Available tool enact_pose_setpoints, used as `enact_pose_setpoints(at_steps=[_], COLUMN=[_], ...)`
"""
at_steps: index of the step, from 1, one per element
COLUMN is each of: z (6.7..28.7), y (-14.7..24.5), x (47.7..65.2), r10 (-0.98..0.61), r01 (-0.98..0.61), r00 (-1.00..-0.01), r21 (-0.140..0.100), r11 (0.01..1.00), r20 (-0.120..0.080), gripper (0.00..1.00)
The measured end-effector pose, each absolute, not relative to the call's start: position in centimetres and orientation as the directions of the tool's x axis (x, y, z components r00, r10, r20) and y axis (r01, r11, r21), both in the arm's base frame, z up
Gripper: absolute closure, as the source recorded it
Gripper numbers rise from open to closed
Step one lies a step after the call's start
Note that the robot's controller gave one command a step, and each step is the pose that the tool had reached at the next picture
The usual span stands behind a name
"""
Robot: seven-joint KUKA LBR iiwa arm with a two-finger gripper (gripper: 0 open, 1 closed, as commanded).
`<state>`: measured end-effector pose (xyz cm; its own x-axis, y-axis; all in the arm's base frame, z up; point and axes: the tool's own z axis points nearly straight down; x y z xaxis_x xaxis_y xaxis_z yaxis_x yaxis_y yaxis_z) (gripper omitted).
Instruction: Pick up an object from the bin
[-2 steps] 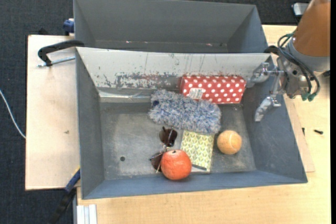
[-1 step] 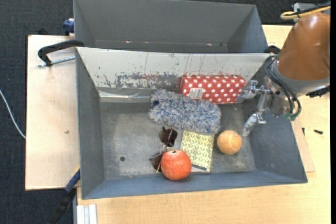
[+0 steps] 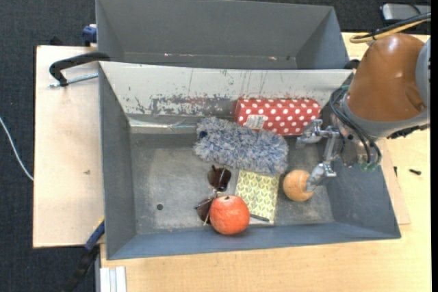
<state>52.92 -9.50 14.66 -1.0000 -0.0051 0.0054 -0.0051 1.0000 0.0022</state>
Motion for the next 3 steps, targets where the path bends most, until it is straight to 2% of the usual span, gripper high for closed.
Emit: enact_pose_setpoints(at_steps=[1, 2, 3], z=[14.9, 6.9, 7.2], y=[-10.0, -10.2, -10.1], x=[52.3, 51.1, 51.1], r10=[0.070, 0.216, 0.244], r01=[0.069, 0.216, 0.244], r00=[-0.998, -0.976, -0.970], r21=[0.001, 0.001, 0.001], r11=[0.998, 0.976, 0.970], r20=[-0.002, 0.001, -0.005], gripper=[0.00, 0.00, 1.00])
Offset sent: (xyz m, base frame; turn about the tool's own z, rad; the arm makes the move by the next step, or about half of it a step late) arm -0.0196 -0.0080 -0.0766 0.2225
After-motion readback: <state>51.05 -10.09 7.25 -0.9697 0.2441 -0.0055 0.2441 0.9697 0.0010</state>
